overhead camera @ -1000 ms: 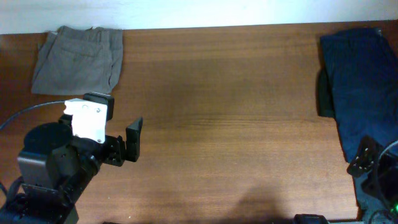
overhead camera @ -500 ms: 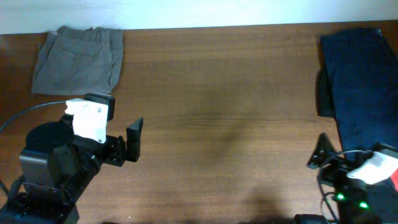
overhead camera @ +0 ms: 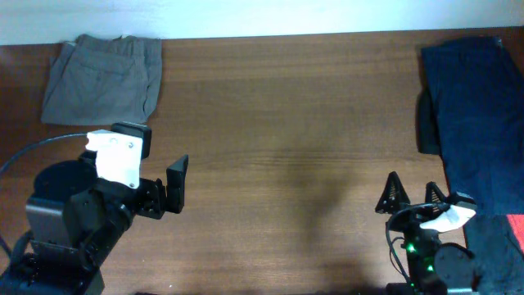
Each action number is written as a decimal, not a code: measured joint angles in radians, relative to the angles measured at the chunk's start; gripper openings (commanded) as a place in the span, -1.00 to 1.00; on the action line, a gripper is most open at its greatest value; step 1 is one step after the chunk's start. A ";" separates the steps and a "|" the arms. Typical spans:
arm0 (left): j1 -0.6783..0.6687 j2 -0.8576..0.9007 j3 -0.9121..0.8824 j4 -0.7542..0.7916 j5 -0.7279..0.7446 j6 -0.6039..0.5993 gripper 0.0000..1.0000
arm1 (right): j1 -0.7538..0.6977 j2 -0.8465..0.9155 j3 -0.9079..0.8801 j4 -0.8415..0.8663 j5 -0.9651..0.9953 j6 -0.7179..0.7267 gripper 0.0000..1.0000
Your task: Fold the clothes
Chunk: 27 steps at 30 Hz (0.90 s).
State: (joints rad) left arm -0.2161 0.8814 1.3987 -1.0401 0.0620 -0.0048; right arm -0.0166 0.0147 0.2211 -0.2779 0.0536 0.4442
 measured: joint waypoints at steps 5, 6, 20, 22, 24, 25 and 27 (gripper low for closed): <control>0.000 0.000 0.000 0.000 0.000 0.000 0.99 | 0.000 0.000 -0.079 0.124 0.000 0.002 0.98; 0.000 0.000 0.000 0.000 0.000 0.000 0.98 | 0.000 0.000 -0.091 0.146 0.000 0.002 0.98; 0.000 0.000 0.000 0.000 0.000 0.000 0.98 | 0.001 0.000 -0.195 0.309 -0.004 -0.029 0.98; 0.000 0.000 0.000 0.000 0.000 0.000 0.98 | 0.001 0.000 -0.204 0.311 -0.005 -0.042 0.98; 0.000 0.000 0.000 0.000 0.000 0.000 0.98 | 0.001 0.000 -0.209 0.309 -0.007 -0.058 0.98; 0.000 0.000 0.000 0.000 0.000 0.000 0.98 | 0.001 0.000 -0.209 0.310 -0.007 -0.064 0.98; 0.000 0.000 0.000 0.000 0.000 0.000 0.98 | 0.001 0.000 -0.209 0.308 -0.007 -0.080 0.98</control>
State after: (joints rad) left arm -0.2161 0.8818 1.3983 -1.0401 0.0620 -0.0048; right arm -0.0158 0.0147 0.0120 0.0303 0.0463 0.3637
